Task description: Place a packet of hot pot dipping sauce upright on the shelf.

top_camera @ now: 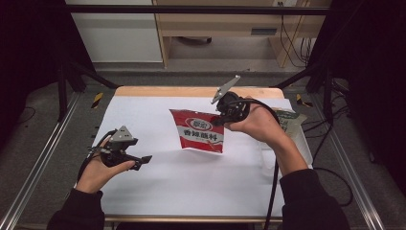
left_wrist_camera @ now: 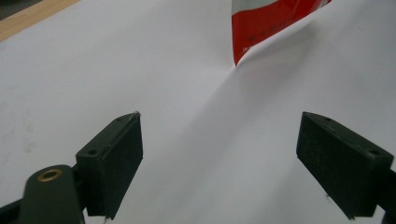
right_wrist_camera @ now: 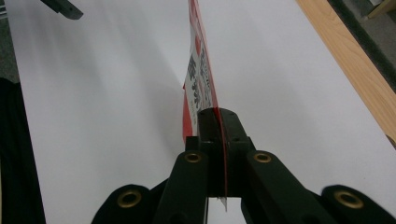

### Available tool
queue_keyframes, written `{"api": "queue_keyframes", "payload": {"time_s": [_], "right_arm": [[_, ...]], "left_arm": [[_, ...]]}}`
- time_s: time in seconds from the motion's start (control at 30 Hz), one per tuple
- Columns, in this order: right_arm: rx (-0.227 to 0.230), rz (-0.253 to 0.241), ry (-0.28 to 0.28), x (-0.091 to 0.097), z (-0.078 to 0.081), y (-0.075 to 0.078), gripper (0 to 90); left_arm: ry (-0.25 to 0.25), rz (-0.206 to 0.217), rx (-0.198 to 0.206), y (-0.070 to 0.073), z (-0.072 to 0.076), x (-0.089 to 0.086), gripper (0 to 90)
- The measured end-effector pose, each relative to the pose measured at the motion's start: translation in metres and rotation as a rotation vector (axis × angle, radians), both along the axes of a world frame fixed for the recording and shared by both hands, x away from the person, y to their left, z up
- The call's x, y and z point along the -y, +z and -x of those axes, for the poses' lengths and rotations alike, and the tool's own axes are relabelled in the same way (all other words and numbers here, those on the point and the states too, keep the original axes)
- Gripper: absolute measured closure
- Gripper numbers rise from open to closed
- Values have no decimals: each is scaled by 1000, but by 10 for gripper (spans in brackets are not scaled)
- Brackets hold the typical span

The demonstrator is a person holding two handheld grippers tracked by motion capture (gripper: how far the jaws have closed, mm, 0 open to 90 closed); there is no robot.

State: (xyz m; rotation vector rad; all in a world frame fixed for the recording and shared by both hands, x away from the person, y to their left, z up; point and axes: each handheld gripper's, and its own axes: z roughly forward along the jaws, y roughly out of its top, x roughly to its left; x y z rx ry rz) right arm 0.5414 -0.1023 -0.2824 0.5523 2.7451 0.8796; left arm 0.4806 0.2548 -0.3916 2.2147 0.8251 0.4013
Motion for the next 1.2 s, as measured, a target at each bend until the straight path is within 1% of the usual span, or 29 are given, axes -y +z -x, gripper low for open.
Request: {"api": "queue_keyframes", "payload": {"time_s": [0.1, 0.27, 0.4, 0.53, 0.63, 0.9, 1.2], "right_arm": [[2, 2, -9, 5, 0, 2, 900], [4, -6, -22, 12, -1, 5, 900], [4, -4, -26, 17, 0, 5, 899], [6, -7, -33, 22, 0, 6, 900], [7, -8, -36, 25, 0, 6, 900], [10, -10, -43, 31, 1, 7, 900], [27, -13, -49, 38, 4, 16, 900]], "left_arm": [[1, -7, -1, -2, 0, -1, 143], [4, -7, -13, -7, -1, -2, 139], [4, -21, -21, -10, -2, -3, 132], [11, -19, -26, -12, -3, -4, 126], [17, -17, -31, -13, -3, -3, 106], [15, -23, -36, -15, -4, -3, 100], [27, -28, -47, -20, -5, -7, 98]]}}
